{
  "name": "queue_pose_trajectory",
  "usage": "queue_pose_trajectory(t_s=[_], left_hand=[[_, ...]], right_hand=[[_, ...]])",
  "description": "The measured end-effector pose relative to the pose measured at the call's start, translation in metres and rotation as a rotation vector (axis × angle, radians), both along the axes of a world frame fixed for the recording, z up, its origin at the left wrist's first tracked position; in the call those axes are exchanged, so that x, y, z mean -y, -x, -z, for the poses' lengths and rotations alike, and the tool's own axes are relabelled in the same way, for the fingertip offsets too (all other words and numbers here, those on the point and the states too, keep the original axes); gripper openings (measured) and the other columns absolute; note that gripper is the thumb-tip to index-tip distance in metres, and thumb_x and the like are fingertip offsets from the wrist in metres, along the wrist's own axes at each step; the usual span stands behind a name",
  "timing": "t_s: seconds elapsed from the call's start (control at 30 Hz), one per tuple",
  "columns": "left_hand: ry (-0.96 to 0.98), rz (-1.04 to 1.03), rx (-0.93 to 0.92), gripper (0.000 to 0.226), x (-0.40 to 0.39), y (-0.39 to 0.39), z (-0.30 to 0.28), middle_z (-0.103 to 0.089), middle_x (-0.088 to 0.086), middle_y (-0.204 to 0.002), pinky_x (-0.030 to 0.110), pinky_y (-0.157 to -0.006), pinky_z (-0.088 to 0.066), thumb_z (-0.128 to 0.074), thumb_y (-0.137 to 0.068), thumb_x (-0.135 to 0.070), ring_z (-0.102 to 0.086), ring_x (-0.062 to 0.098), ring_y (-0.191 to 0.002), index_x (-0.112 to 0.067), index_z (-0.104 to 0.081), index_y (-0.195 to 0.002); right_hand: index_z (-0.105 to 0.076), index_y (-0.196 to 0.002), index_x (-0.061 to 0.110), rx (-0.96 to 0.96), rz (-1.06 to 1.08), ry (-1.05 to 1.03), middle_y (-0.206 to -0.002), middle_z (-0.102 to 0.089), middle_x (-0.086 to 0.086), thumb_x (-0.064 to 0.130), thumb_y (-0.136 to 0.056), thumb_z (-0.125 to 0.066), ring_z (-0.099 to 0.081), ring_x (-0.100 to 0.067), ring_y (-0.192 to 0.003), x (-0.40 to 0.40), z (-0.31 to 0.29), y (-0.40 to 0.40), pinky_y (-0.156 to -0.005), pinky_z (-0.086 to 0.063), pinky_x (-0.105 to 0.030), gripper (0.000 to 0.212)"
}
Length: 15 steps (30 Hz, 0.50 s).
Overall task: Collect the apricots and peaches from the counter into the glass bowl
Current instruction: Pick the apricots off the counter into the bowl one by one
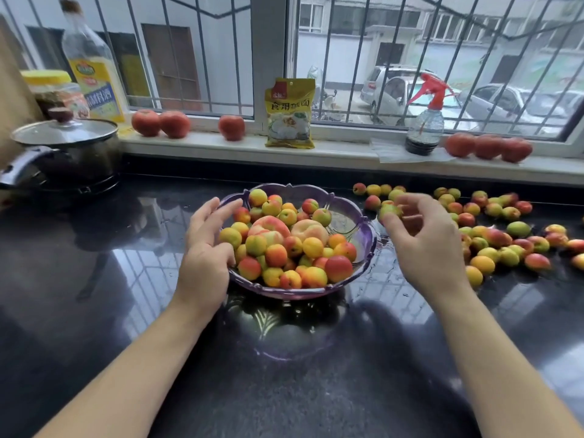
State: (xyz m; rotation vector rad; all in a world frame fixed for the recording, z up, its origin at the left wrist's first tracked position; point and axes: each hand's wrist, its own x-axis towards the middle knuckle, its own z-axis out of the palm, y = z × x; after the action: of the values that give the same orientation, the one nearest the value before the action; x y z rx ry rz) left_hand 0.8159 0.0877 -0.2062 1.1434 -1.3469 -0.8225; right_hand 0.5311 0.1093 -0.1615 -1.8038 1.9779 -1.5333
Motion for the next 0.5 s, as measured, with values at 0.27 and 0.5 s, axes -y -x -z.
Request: queue_pose_trajectory(t_s=[0.27, 0.5], left_hand=[[0.115, -0.082, 0.024, 0.047, -0.003, 0.014, -0.002, -0.04, -0.014, -0.155, 0.023, -0.119, -0.03, -0.045, -0.086, -0.025, -0.033, -0.001, -0.146, -0.05, -0.064, -0.121], [0.112, -0.115, -0.079, 0.05, 0.0, 0.014, -0.004, -0.049, -0.018, -0.143, 0.005, -0.104, -0.036, -0.042, -0.085, -0.031, -0.044, -0.012, -0.13, -0.03, -0.071, -0.125]], right_hand=[[-0.07, -0.104, 0.032, -0.104, -0.343, -0.138, -0.096, -0.069, 0.02, 0.024, -0.086, -0.079, -0.066, 0.001, -0.087, -0.022, 0.005, -0.066, -0.074, -0.049, -0.011, 0.021], [-0.073, -0.112, 0.032, -0.211, -0.226, -0.152, -0.104, -0.073, 0.012, 0.028, -0.087, -0.078, -0.066, -0.009, -0.093, -0.014, 0.007, -0.072, -0.084, -0.055, -0.028, 0.025]])
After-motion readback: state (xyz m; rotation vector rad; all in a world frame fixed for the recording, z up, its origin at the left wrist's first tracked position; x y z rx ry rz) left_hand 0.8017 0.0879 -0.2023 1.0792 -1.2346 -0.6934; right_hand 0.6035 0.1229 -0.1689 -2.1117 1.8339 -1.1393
